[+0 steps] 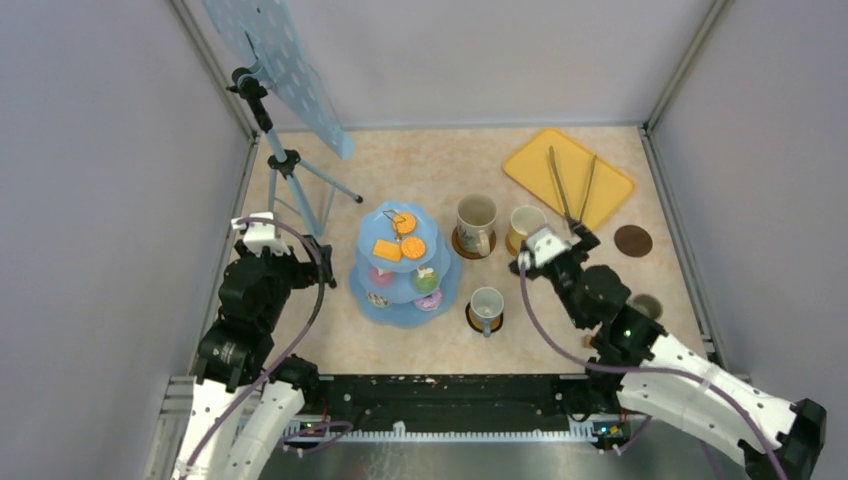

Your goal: Serve the afternoon tea

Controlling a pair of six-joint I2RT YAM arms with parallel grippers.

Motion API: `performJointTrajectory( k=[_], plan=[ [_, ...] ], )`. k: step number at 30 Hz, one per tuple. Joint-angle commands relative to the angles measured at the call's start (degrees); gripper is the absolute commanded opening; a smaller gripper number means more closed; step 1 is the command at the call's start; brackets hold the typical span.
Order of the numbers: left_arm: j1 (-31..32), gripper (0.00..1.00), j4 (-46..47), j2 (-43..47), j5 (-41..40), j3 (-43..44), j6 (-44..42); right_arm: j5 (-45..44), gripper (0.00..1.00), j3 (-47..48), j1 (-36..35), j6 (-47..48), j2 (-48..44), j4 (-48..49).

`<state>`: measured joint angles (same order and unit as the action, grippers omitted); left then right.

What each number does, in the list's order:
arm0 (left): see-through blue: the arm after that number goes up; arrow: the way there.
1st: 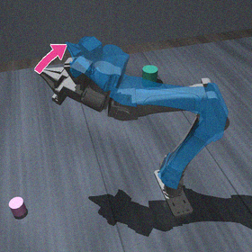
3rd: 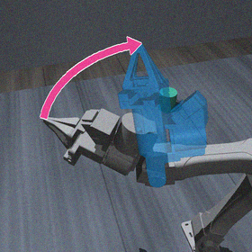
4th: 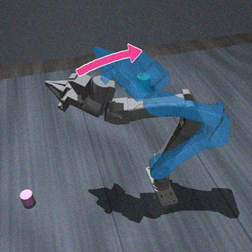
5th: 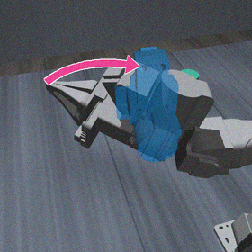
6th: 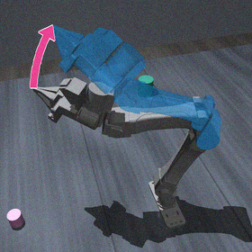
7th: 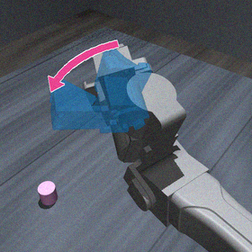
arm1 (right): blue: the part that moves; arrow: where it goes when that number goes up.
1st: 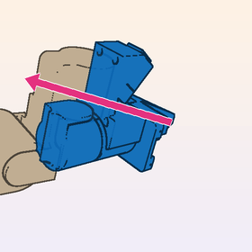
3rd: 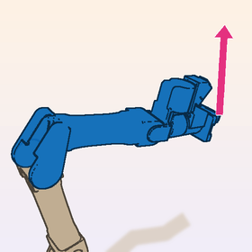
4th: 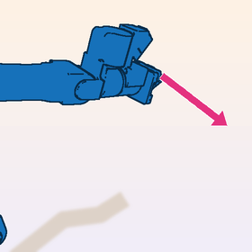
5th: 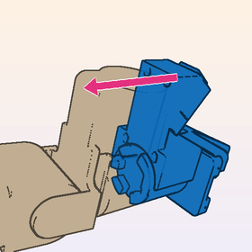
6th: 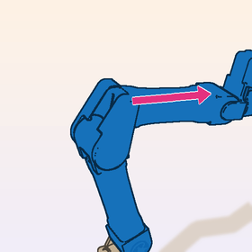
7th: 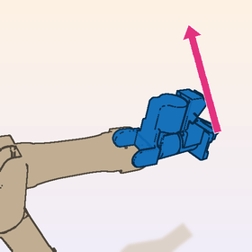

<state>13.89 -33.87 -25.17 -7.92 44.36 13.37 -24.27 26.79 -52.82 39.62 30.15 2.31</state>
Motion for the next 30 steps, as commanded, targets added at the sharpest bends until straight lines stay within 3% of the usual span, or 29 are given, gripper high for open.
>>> performJointTrajectory(
  k=[1, 4, 6, 9, 13, 19, 22, 30],
  plan=[
    [-0.19, 0.99, 1.97, -0.79, 0.63, 0.23, -0.32, -23.62, 0.99, 6.17, 15.03, -26.86, 10.92, 10.98],
    [-0.01, 0.99, 2.01, -0.53, 0.54, 0.13, -0.31, -16.57, 0.99, 17.18, 33.52, -48.60, 21.80, -8.17],
    [0.02, 0.99, 2.05, -0.14, 0.47, 0.14, -0.33, -8.21, 0.99, 22.51, 43.85, -58.01, 28.22, -15.11],
    [0.08, 0.99, 2.05, 0.26, 0.32, 0.12, -0.28, 6.35, 0.99, 27.73, 57.06, -65.50, 37.31, -17.97],
    [0.21, 0.99, 2.05, 0.72, 0.24, 0.06, -0.36, 20.24, 0.98, 31.49, 67.85, -73.03, 50.25, -17.94],
    [0.82, 0.99, 2.14, 1.20, -0.03, -0.05, -0.36, 28.75, 0.94, 34.40, 71.69, -73.41, 62.49, -16.02],
    [1.25, 0.99, 2.22, 1.33, -0.23, -0.15, -0.36, 31.85, 0.88, 33.51, 71.71, -74.94, 65.52, -15.21],
    [3.10, 0.99, 2.15, 1.46, -0.85, -0.10, -0.27, 29.28, 0.79, 30.18, 71.74, -75.65, 67.92, -13.61]
  ],
)
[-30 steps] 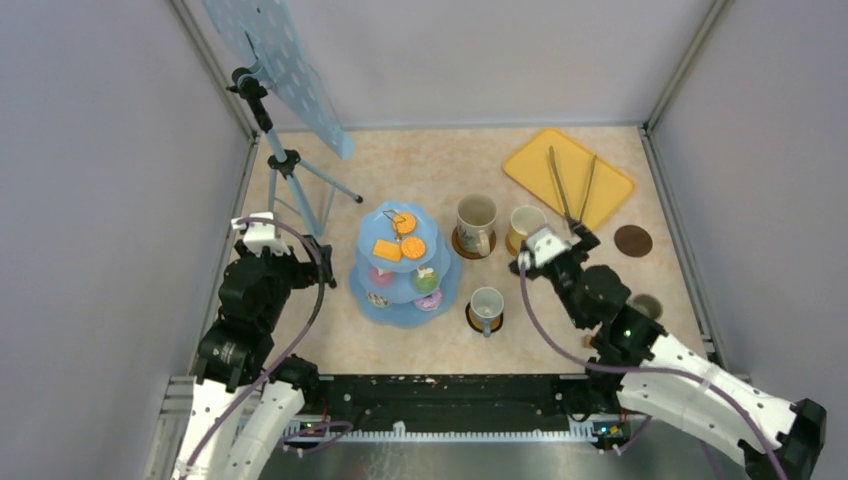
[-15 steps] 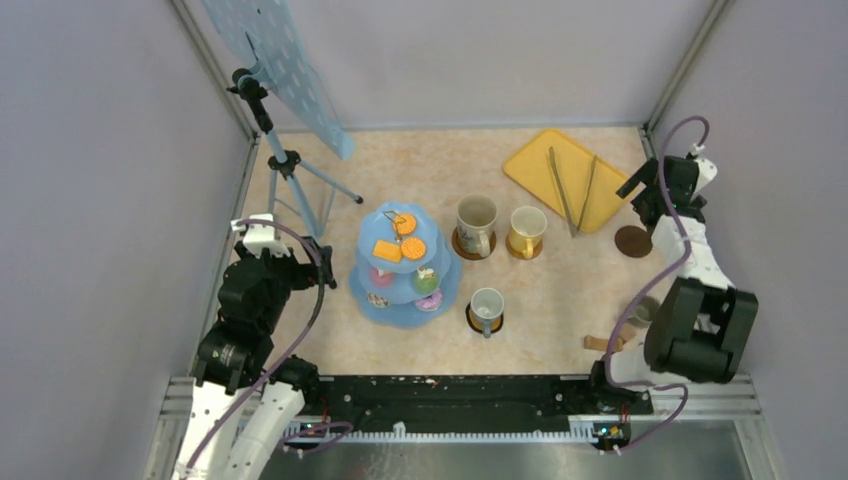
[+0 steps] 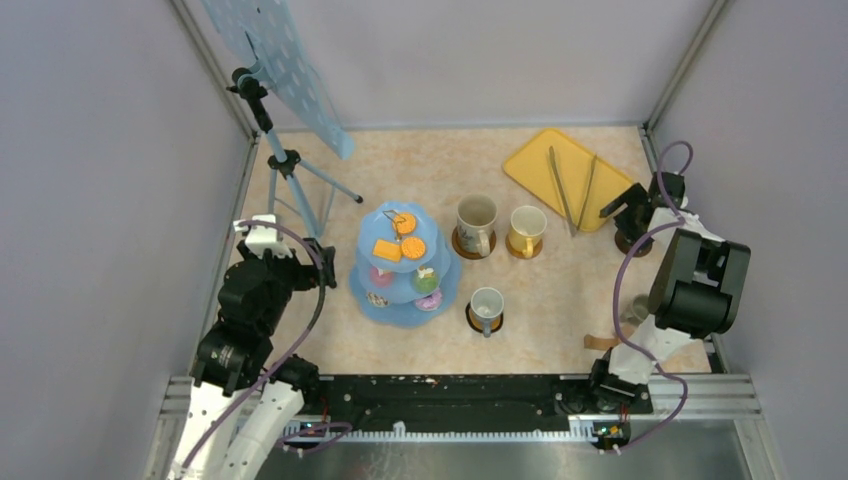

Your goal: Serve the afternoon tea

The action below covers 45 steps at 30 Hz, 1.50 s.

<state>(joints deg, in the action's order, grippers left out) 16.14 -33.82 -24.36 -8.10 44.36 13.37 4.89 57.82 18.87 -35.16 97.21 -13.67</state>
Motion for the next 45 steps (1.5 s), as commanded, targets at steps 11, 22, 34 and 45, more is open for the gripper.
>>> performJointTrajectory(
  k=[11, 22, 34, 45],
  plan=[
    [1.88, 0.99, 2.27, 0.88, -1.03, -0.24, -0.27, -1.65, 0.73, 1.39, 0.10, 2.61, 0.11, 3.09],
    [1.87, 0.99, 2.18, 1.02, -1.04, -0.23, -0.35, -0.95, 0.64, 0.20, 0.10, 1.82, 3.12, -1.38],
    [1.87, 0.99, 2.27, 1.51, -0.83, -0.24, -0.36, 0.08, 0.61, -17.05, -2.04, 1.68, -13.35, -9.96],
    [1.88, 0.99, 2.25, 2.82, -0.98, -0.36, -0.36, 1.40, 0.61, -29.37, -18.16, -3.76, -23.60, -16.80]
  ],
)
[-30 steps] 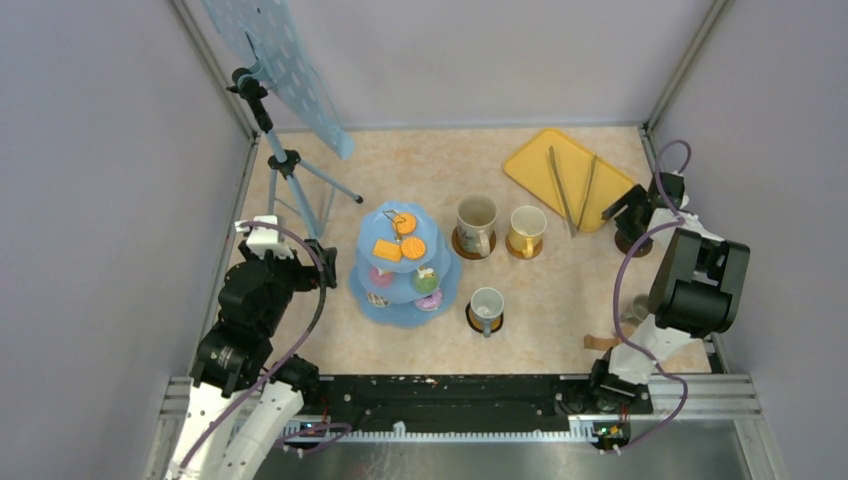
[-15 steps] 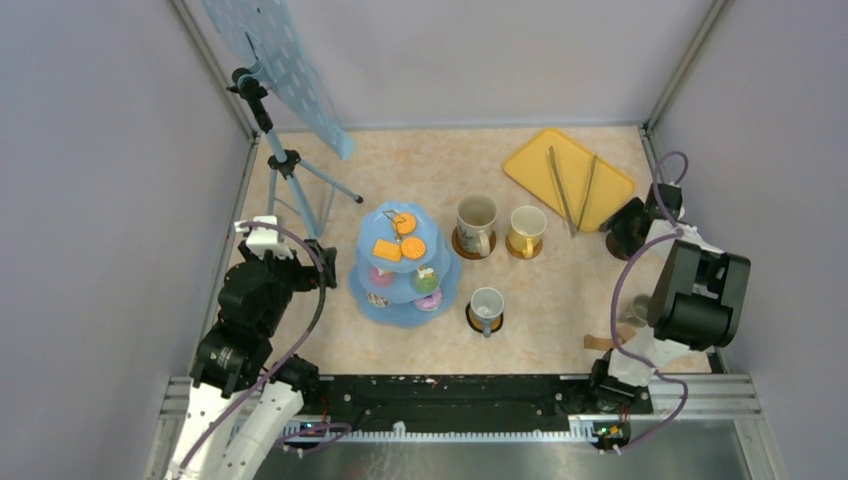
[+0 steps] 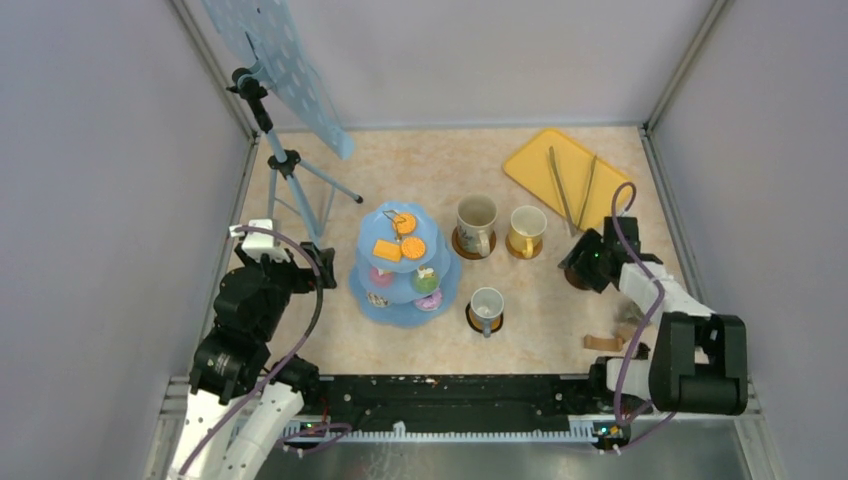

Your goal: Serve the afternoon tea

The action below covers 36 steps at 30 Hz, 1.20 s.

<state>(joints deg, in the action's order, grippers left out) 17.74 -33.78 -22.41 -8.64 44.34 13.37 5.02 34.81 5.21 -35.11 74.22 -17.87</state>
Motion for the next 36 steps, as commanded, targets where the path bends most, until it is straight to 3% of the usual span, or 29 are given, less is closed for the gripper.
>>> performJointTrajectory(
  k=[1, 11, 18, 31, 36],
  plan=[
    [0.28, 0.99, 2.22, 0.88, -0.41, -0.33, -0.36, 1.21, 0.61, -6.82, -6.53, -4.80, -1.43, -13.53],
    [0.28, 0.99, 2.30, 1.40, -0.14, -0.41, -0.44, 2.62, 0.57, -13.10, -22.16, -16.43, -7.63, -15.02],
    [0.28, 0.99, 2.40, 1.24, 0.03, -0.40, -0.45, 1.73, 0.57, -11.62, -30.44, -18.08, -7.83, -20.01],
    [0.28, 0.99, 2.49, 0.02, 0.47, -0.46, -0.53, -3.38, 0.57, -4.79, -31.76, -12.47, -8.13, -27.47],
    [0.20, 0.99, 2.35, -0.61, 0.17, -0.38, -0.40, -7.83, 0.58, 7.13, -31.76, -3.13, -8.75, -26.74]
  ],
)
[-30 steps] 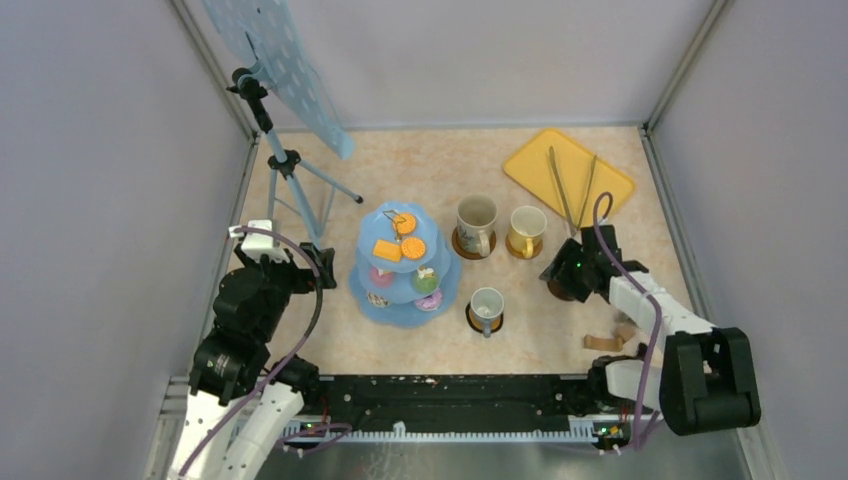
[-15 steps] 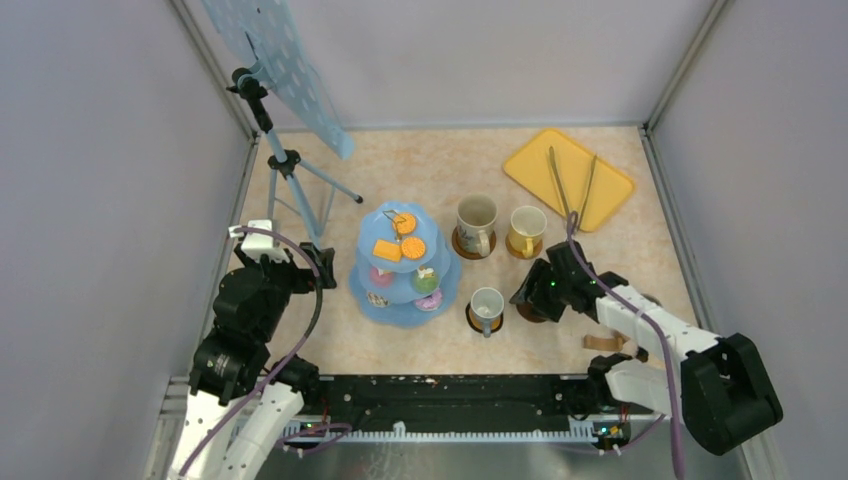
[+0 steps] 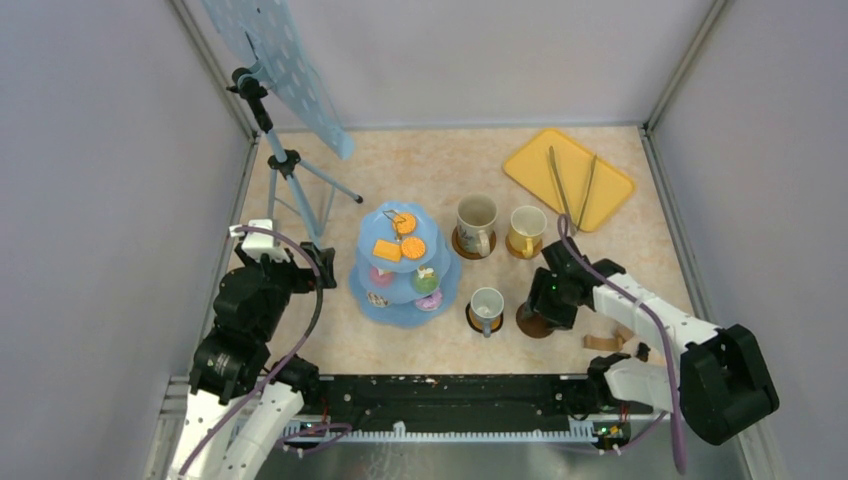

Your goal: Serve the afternoon tea

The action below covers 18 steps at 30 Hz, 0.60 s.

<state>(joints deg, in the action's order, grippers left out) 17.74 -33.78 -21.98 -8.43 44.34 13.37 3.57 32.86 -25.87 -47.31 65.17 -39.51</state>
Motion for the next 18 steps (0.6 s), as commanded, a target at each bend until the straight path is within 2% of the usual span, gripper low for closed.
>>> performJointTrajectory(
  k=[1, 4, 7, 9, 11, 14, 18],
  plan=[
    [0.18, 0.99, 2.32, -1.31, -0.14, -0.33, -0.40, -9.21, 0.59, 12.69, -0.68, 12.21, 0.57, -5.73],
    [0.18, 0.99, 2.25, -1.81, -0.19, -0.29, -0.36, -20.46, 0.60, 21.28, -0.63, 18.51, 1.54, -8.50],
    [0.19, 0.99, 2.18, -2.41, -0.10, -0.20, -0.36, -26.13, 0.61, 25.56, -0.42, 21.88, 1.75, -8.49],
    [0.17, 0.99, 2.14, -2.86, -0.10, -0.15, -0.31, -24.69, 0.61, 25.30, -0.25, 21.55, 1.60, -8.15],
    [0.19, 0.99, 2.10, -3.27, -0.01, -0.10, -0.27, -17.86, 0.60, 22.57, -0.25, 18.67, 1.42, -8.04],
    [0.11, 0.99, 2.14, -3.29, -0.01, -0.11, -0.31, -9.10, 0.58, 14.87, -0.24, 12.43, 0.17, -7.59],
    [0.18, 0.99, 2.21, -4.01, 0.44, -0.09, -0.36, -4.60, 0.56, 7.09, -0.25, 7.63, -2.70, -11.19]
  ],
)
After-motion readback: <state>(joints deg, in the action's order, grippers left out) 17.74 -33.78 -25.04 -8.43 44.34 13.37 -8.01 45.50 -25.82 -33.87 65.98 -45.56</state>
